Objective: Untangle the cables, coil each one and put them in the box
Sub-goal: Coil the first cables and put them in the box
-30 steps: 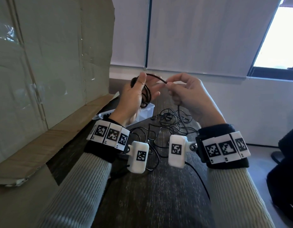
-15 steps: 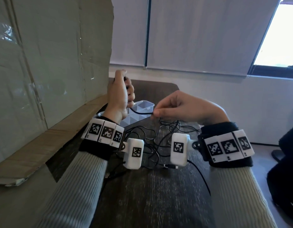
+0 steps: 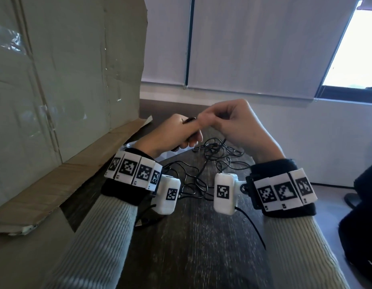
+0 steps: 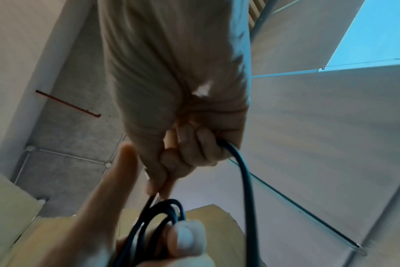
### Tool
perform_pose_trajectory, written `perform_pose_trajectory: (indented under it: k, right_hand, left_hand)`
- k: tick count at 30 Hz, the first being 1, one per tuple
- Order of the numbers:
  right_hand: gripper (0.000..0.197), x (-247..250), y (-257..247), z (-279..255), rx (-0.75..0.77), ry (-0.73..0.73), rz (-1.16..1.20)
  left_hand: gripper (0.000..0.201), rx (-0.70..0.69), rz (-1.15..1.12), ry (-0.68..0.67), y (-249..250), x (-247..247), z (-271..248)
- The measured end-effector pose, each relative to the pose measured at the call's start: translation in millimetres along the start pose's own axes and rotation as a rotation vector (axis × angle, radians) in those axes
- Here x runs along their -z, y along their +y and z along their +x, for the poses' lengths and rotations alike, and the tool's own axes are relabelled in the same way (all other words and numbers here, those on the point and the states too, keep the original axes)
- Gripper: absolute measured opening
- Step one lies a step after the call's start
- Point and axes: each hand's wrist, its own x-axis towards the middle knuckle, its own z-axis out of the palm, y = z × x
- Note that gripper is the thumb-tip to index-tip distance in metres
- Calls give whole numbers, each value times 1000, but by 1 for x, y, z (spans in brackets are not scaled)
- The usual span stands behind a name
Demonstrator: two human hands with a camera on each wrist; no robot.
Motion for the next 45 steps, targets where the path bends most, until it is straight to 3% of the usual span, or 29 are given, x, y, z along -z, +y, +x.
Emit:
perform_pose_trajectory:
  k: [3,7,12,15,17,20,22,25,28,35,38,41,43,45]
  right_hand:
    - [10,1,3,1,-6,70,98]
    - [9,3,7,2,-118,131,245]
    - [6,10,17,5,-243,171,406]
    - [9,4,23,7,-272,150,266]
    - [9,-4,28,8,-286,91,129]
    - [13,-19,25,6,-276,-109,23]
    - [14,-25,19,3,-260,-261,-41]
    - [16,-22,11,-1,-233,-397,-70]
    - [19,-14,7,-4,-209,-465,-51]
    - [27,-6,6,-6,-178,-700,-191]
    - [21,-3,1,-6,-123,-640,-182]
    - [14,-4,-3,-5,-61,-495,-168]
    - [13,-5,-4,-4,-23,-429,-178]
    - [10,-3,-4,-4,3,-348,-160]
  left_hand:
    - [34,12,-13,-81,-3,4,-2]
    - [34,-9,-353,-66,-8,1,4]
    - [31,-43,-741,148,-9,0,13]
    - [34,-66,-1072,305,-8,1,18]
    - [34,-72,-1217,400,-8,7,19]
    - [33,-69,-1290,542,-8,13,18]
    - [32,-24,-1259,583,-9,13,19]
    - [28,39,-1147,486,-10,13,18]
    - [12,-21,-1033,465,-11,12,16]
    - [48,-2,-1090,512,-11,9,17]
    - [50,-17,-864,624,-13,6,15]
    - [53,-133,-358,643,-15,-5,16]
    - [59,-217,-28,583,-18,-12,17]
    - [70,-172,-12,430,-18,-14,16]
